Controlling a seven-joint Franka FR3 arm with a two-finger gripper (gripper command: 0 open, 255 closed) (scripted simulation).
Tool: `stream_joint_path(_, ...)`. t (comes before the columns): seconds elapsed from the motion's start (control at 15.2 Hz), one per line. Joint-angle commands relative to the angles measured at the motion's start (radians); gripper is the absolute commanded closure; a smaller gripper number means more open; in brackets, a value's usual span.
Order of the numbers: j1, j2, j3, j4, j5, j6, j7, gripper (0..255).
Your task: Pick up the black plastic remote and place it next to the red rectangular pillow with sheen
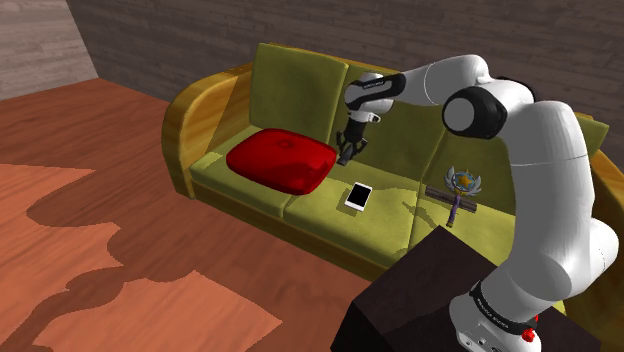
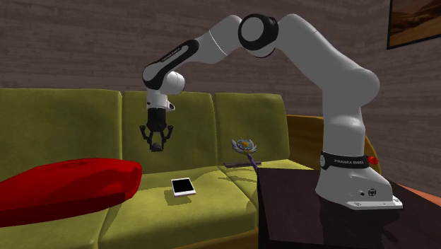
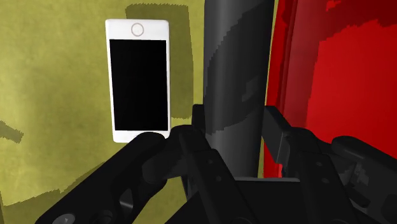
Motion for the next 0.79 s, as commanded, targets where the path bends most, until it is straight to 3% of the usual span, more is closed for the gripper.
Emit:
stream_joint_path(0.0,0.000,0.011,0.001,-0.007,0.002,0.018,-0.004,255)
stream_joint_path(0.73,-0.004,0.098,0.010,-0.013,0.016,0.110,-0.025,255)
